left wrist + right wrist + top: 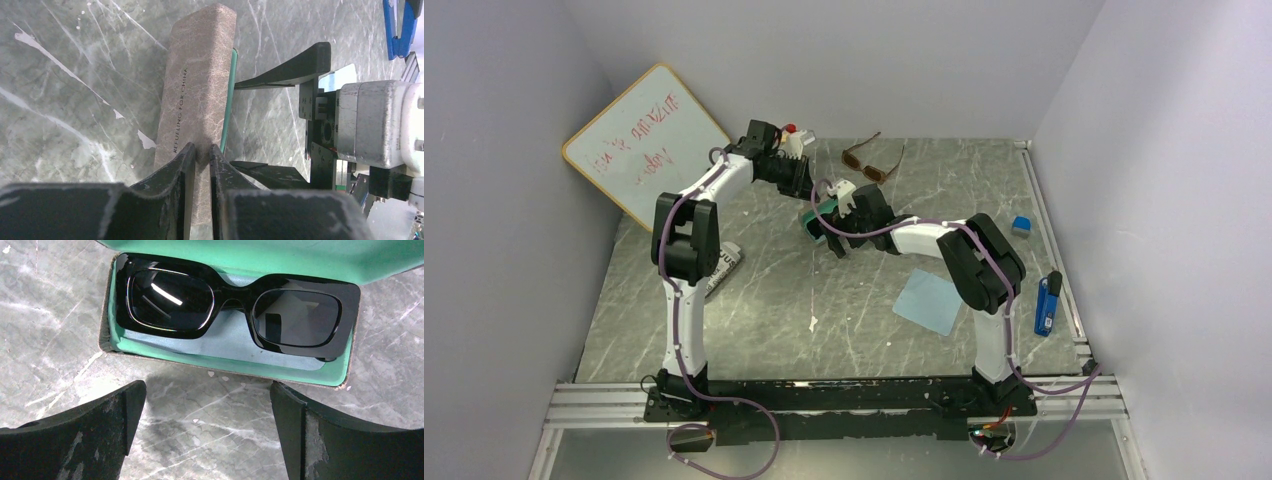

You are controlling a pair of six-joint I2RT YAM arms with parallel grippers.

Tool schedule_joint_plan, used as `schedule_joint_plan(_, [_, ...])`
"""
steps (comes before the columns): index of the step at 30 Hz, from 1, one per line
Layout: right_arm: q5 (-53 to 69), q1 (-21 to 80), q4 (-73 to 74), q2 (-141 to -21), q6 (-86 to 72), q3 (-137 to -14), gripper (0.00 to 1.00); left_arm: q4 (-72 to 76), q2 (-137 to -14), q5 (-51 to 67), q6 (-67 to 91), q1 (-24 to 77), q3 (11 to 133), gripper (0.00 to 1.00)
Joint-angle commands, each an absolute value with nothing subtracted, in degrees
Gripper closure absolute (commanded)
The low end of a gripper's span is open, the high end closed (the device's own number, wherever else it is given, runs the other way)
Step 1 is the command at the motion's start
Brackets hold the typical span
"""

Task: Organize the sunglasses
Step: Close the sunglasses case at the center of the board.

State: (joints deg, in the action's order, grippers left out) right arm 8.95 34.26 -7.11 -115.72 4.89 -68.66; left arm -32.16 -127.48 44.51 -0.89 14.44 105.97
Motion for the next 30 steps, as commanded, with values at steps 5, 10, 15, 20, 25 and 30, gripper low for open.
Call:
schedule_joint_plan(5, [9.38,34.16,-5.10,-117.41,3.60,-70.31,0.00,-32.00,-125.83,44.20,-3.65,16.06,102.43,0.84])
schedule_joint_plan(10, [9.49,34.14,-5.10,-117.34,3.53,-70.44,0.00,-33.22,-125.30,43.06,-5.52,17.48,99.97,0.85])
schedule_joint_plan(15, [9.49,34.16,-4.94,-117.56,3.49,-70.66,0.00,-33.11,-124.40,41.53,-6.65,19.15,97.53,0.85])
schedule_joint_plan(20, [9.32,34.10,-5.01,-117.27,3.53,-70.49,0.00,-33.81,-124.83,41.23,-7.12,19.93,96.94,0.86])
schedule_joint_plan(25, [9.23,34.15,-4.81,-116.81,3.60,-70.49,0.00,-33.94,-125.20,41.15,-7.12,20.04,97.01,0.86])
schedule_joint_plan(30, [10.11,33.96,-1.73,-114.66,4.44,-71.19,0.00,-35.29,-124.23,39.99,-7.22,20.04,99.41,0.82])
